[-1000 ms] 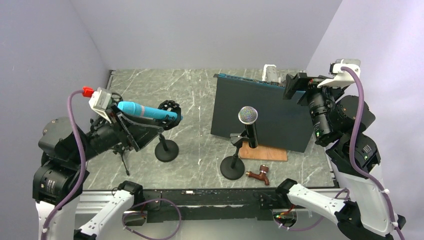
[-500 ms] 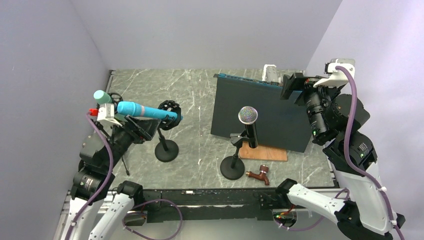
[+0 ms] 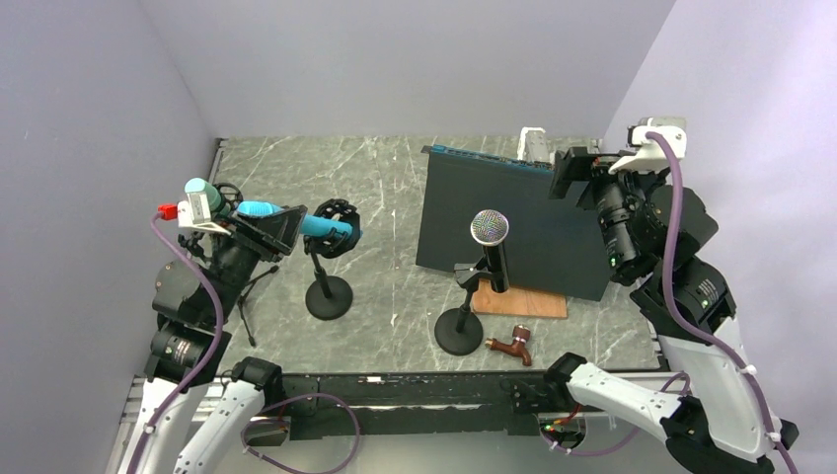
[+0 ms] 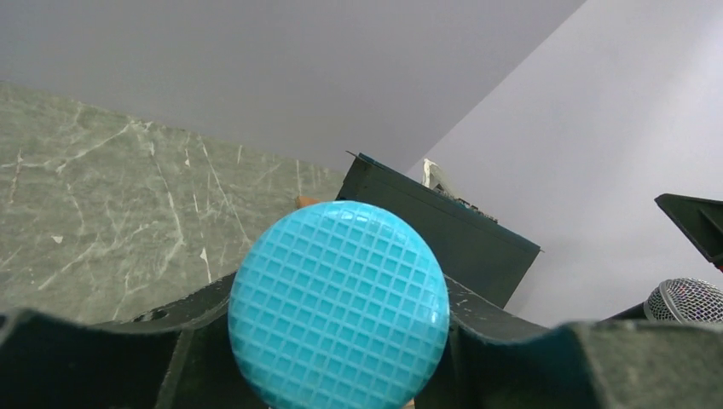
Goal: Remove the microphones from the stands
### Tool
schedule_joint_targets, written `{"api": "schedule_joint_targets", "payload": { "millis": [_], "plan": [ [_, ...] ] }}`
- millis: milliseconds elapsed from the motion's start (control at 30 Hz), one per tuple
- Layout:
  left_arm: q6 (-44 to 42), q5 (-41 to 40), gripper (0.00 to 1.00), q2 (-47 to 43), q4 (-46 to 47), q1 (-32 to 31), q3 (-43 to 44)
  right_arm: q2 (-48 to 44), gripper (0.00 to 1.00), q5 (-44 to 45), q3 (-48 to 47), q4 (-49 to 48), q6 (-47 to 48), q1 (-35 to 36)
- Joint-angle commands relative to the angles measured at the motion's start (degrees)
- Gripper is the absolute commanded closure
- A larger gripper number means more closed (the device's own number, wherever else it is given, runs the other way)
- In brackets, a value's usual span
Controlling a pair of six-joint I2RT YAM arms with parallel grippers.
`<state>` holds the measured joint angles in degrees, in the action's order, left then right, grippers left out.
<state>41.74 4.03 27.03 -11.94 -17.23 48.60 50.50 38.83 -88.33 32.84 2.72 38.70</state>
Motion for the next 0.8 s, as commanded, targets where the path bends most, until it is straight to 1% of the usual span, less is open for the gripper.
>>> {"api": "schedule_joint_targets", "payload": {
  "millis": [0, 67, 100, 267, 300, 400, 533, 600, 633, 700, 767],
  "plan": [
    [0.8, -0.1, 0.49, 1.0, 3.9, -0.1, 0.4, 1.2, 0.00, -0.7, 0.2, -2.1, 1.4, -0.1],
    [0.7, 0.4, 0.57, 1.5, 3.3, -0.1, 0.3, 1.2, 0.00, -1.2, 0.8, -2.6, 1.2, -0.1],
    [0.6, 0.4, 0.58, 1.6, 3.1, -0.1, 0.3, 1.1, 0.00, -1.5, 1.1, -2.9, 1.0, -0.1],
    [-0.7, 1.1, 0.79, 2.0, 3.4, -0.1, 1.9, 1.9, 0.00, -3.4, 1.2, -2.4, 0.2, -0.1],
    [-1.4, 1.1, 0.82, 2.3, 3.0, -0.1, 2.9, 2.0, 0.00, -3.4, 1.2, -2.3, 0.1, -0.1],
    [-4.3, 1.6, 0.86, 3.3, 1.6, -0.1, 7.0, 2.1, 0.00, -3.5, 1.3, -2.1, 0.0, -0.2],
    [-8.1, 1.1, 0.96, 4.6, -1.6, -0.1, 13.1, 1.6, 0.00, -3.6, 1.7, -2.2, -0.1, -0.1],
    [-9.8, 1.1, 0.98, 4.9, -2.3, -0.1, 15.6, 1.3, 0.00, -3.5, 1.8, -2.3, -0.1, -0.2],
    [-10.5, 1.1, 1.00, 5.1, -2.4, 0.0, 16.8, 1.2, 0.00, -3.5, 1.9, -2.3, -0.1, -0.1],
    [-11.2, 1.6, 1.00, 5.7, -2.8, -0.1, 19.0, 1.0, 0.00, -3.4, 2.1, -2.5, 0.1, -0.1],
    [-11.7, 3.7, 1.00, 6.7, -2.9, -0.1, 21.4, 0.9, 0.00, -3.4, 2.3, -2.6, 0.2, -0.1]
  ]
}}
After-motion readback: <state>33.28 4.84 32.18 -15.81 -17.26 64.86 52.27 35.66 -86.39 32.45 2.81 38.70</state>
